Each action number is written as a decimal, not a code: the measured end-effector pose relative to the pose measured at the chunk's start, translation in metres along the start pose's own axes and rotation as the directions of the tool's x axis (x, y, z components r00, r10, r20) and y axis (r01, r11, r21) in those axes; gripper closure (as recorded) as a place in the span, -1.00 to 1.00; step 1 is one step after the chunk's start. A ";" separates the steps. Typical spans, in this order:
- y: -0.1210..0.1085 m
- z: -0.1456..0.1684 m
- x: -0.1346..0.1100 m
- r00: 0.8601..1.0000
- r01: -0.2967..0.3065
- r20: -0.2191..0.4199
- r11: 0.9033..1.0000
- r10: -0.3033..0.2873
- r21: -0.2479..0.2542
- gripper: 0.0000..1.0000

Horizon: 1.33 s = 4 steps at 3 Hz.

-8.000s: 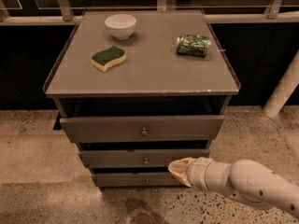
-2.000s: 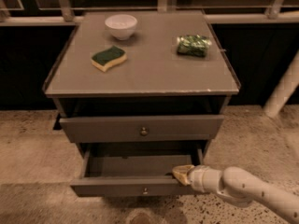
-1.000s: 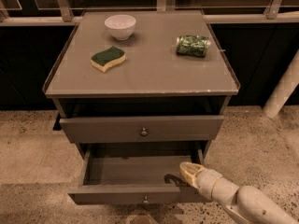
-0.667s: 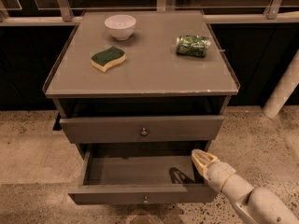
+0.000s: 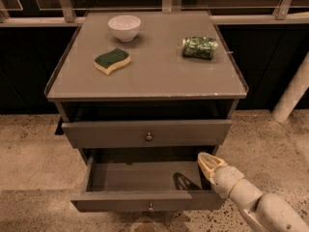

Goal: Open middle drawer

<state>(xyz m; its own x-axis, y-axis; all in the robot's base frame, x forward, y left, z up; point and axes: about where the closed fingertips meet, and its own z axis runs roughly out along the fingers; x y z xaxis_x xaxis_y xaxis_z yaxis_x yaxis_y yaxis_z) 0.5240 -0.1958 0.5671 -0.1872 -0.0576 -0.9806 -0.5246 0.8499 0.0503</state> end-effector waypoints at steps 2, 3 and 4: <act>0.000 0.000 0.000 1.000 0.000 0.000 1.000 0.000 0.000 -0.77; 0.000 0.000 0.000 1.000 0.000 0.000 1.000 0.000 0.000 -1.00; 0.000 0.000 0.000 1.000 0.000 0.000 1.000 0.000 0.000 -1.00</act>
Offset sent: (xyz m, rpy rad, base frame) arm 0.0000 0.0000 0.0000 0.0000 0.0000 0.0000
